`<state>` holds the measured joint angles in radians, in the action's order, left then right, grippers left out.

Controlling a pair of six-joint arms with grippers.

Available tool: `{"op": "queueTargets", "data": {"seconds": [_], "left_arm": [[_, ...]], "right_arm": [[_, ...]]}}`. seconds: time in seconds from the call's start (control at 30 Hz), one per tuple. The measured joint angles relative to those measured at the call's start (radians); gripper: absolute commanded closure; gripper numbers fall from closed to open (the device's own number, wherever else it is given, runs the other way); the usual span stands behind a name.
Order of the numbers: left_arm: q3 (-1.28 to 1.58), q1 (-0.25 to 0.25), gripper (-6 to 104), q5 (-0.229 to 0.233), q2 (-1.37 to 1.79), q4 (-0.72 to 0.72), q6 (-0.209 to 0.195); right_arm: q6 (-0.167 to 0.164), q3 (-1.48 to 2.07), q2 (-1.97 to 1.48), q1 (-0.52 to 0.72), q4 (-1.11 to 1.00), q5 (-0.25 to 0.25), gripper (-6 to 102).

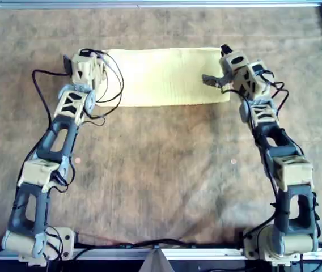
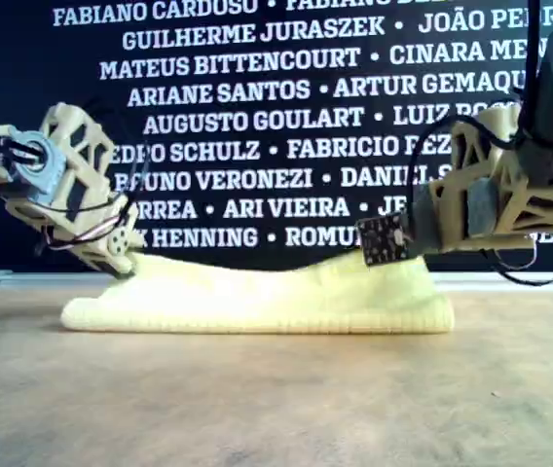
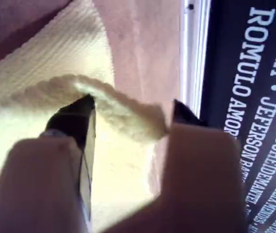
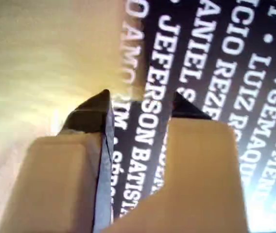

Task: Fold a cloth

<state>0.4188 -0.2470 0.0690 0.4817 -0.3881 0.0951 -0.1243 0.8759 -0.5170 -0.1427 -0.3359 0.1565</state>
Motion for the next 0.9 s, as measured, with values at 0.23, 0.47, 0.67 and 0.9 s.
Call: {"op": "queueTargets", "data": {"seconds": [0.23, 0.47, 0.67, 0.9], "left_arm": [[0.002, 0.000, 26, 0.000, -0.025, -0.002, 0.000], [0.000, 0.000, 5, 0.000, -0.025, -0.003, 0.012], [-0.005, 0.000, -3, 0.000, -0.023, -0.129, 0.048], [-0.006, 0.002, -3, 0.000, 0.049, -0.272, 0.044]], "right_arm": [[0.003, 0.000, 0.000, 0.003, 0.000, 0.000, 40], [-0.003, 0.020, -0.002, 0.003, 0.000, 0.014, 39], [-0.003, 0.195, -0.051, 0.003, 0.069, 0.014, 39], [-0.003, 0.402, -0.287, 0.003, 0.077, 0.014, 39]]}}
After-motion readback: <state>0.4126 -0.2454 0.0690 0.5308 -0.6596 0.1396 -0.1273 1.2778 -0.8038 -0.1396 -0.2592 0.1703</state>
